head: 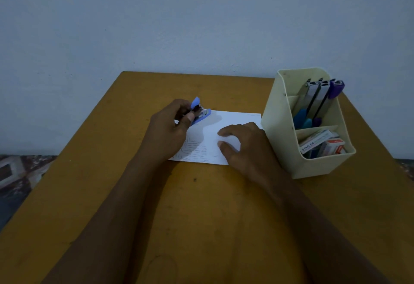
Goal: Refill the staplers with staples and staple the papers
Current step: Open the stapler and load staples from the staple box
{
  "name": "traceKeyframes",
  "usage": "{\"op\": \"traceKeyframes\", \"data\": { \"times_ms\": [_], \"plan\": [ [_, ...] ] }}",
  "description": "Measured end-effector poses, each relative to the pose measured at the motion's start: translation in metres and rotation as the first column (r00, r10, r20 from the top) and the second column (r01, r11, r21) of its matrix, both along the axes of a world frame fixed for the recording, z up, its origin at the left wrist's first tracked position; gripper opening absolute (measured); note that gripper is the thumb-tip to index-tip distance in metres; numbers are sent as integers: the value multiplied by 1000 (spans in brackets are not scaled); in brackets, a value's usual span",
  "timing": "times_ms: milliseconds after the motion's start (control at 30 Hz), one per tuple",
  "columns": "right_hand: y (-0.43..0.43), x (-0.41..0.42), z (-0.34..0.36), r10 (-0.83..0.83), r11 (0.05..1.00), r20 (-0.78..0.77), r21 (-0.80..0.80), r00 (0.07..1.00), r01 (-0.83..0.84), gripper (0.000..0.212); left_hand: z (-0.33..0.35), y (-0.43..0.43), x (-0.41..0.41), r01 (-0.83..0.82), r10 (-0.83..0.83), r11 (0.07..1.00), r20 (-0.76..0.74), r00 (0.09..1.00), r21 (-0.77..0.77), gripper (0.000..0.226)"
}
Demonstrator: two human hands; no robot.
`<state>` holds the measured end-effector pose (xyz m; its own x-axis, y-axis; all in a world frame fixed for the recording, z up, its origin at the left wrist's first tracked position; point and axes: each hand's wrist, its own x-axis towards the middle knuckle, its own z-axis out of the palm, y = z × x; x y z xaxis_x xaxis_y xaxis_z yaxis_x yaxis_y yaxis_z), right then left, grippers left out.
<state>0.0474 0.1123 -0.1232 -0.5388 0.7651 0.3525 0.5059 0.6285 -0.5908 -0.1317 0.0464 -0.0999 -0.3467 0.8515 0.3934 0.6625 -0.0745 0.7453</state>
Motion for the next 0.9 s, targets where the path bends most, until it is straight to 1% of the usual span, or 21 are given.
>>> {"op": "traceKeyframes", "data": {
  "times_ms": [100,200,333,467,567,733,900],
  "plan": [
    [-1,-3,4,-16,996,-129,-94,992,4,25,1,-2,5,90,-92,994,-43,995,-61,15],
    [-2,-4,7,7,976,-285,-208,959,-69,25,0,-1,14,165,-170,982,-52,984,-91,14],
    [1,-5,7,38,972,-398,-199,917,-126,18,-2,0,23,187,-194,977,-66,979,-103,14],
    [4,-3,5,27,959,-456,-238,889,-151,14,0,-1,27,198,-206,975,-66,976,-103,24],
    [5,-2,4,49,962,-447,-220,893,-163,12,1,-2,30,211,-219,971,-60,974,-114,34],
    [6,-1,3,71,950,-459,-240,885,-201,15,-1,-2,30,199,-207,975,-78,975,-102,22],
    [5,-2,3,69,963,-447,-203,892,-176,14,-3,-2,34,212,-219,973,-68,973,-92,15]
  ]
}}
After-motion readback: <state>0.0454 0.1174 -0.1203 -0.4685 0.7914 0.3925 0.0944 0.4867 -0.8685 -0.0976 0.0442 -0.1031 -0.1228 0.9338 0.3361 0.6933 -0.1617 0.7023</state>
